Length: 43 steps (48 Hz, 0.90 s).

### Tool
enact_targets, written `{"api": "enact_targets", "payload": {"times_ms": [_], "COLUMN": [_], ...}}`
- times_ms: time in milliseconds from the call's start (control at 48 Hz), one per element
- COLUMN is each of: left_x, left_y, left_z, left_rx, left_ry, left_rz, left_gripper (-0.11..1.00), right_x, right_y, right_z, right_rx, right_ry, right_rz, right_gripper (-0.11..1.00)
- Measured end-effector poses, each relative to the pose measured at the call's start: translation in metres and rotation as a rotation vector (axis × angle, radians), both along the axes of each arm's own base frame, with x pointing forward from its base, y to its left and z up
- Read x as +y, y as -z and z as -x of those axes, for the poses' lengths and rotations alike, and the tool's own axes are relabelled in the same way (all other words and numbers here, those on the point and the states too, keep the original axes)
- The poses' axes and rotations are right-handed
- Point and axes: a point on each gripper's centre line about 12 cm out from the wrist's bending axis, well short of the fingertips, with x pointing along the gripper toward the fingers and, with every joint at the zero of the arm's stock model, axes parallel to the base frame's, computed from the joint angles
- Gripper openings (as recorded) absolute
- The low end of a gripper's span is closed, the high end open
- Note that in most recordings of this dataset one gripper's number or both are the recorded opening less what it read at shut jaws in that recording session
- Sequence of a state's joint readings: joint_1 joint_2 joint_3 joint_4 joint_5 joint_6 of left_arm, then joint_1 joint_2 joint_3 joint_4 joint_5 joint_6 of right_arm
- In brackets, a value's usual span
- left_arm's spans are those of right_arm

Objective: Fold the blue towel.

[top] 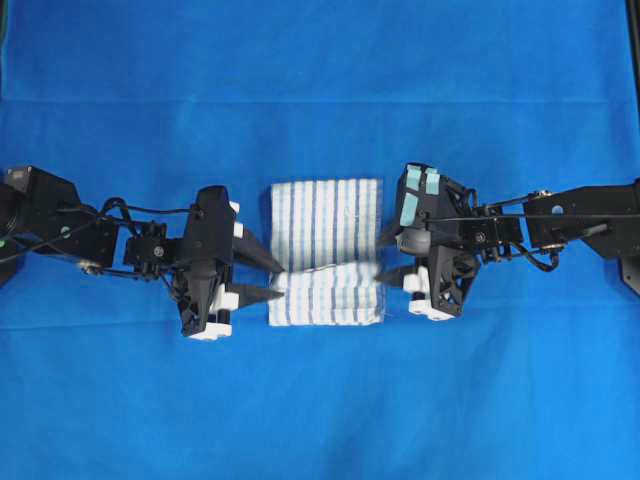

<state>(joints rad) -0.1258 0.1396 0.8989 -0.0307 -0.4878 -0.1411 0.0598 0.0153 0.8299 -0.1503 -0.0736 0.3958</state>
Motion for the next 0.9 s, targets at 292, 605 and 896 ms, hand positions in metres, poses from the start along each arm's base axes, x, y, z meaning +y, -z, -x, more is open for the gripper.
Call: {"api": "enact_targets", "payload": {"times_ms": [292,605,896], "left_x": [-0.004,0.001,0.010], "left_y": [-0.035,-0.101,-0.144], "left_z": [0.011,0.054,0.117], "left_rx": [-0.024,-0.099,-0.283], "left_ry": [0.016,0.024,0.059], "left_rz": [0.006,0.015,-0.036], "left_gripper": [0.77,0.77,0.77], "right_x": [0.018,0.011,-0.005], "right_y": [-0.028,-0.101,-0.149], "right_z": [0.003,0.039,0.100], "right_rx": [-0.017,-0.155,-0.342], "right_ry": [-0.051,-0.070,-0.045], "right_rz": [0.010,0.063,0.096], "right_gripper": [0.60,0.60,0.60]}}
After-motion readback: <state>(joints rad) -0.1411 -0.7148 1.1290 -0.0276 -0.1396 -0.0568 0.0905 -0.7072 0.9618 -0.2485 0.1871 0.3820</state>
